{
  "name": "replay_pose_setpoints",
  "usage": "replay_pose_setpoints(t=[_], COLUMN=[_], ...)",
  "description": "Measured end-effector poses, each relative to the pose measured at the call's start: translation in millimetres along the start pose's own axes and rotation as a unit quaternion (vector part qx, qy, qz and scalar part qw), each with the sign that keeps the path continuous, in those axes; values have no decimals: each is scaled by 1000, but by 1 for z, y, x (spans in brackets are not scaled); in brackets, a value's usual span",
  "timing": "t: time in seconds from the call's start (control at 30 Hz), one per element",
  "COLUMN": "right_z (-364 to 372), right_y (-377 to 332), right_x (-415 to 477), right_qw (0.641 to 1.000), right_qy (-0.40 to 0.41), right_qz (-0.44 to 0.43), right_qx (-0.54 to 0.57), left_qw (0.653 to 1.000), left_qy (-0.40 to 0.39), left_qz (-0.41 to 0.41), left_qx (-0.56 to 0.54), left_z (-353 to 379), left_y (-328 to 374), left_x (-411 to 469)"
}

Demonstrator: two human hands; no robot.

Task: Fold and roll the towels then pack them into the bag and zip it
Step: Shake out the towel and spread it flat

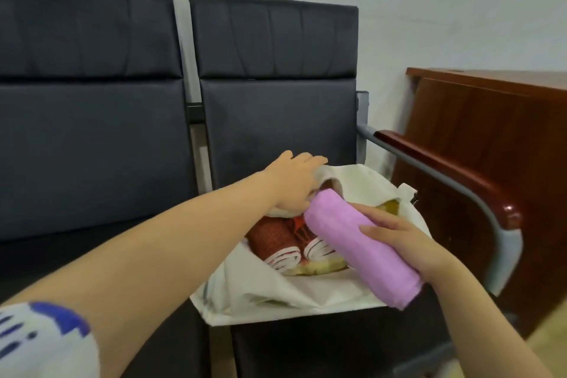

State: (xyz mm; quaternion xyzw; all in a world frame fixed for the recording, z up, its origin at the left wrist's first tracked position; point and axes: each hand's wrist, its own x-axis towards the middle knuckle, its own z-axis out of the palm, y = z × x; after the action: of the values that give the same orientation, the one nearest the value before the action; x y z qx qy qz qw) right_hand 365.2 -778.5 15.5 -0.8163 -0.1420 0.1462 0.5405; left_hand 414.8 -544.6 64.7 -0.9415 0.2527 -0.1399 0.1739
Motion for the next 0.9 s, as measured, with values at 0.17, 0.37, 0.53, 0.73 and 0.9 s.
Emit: replay_pose_setpoints(t=[0.17, 0.37, 0.53, 0.73, 0.9], right_z=[-10, -3, 21, 19, -23], right_y=[6, -1, -20, -35, -23], right_x=[6, 15, 44, 100, 117], right_qw=[1000, 999, 994, 986, 981], right_qy=[-6, -25, 22, 56, 92], right_qz=[5, -30, -104, -127, -100], right_qx=[8, -6, 6, -93, -139], left_qw=[993, 978, 978, 987, 987], left_qy=[106, 31, 37, 51, 72], left_qz=[-20, 166, -1, -81, -83], left_qx=[-49, 124, 206, 132, 116], left_z=[8, -2, -26, -29, -26], left_y=[5, 14, -3, 1, -4], left_x=[18, 48, 56, 54, 53])
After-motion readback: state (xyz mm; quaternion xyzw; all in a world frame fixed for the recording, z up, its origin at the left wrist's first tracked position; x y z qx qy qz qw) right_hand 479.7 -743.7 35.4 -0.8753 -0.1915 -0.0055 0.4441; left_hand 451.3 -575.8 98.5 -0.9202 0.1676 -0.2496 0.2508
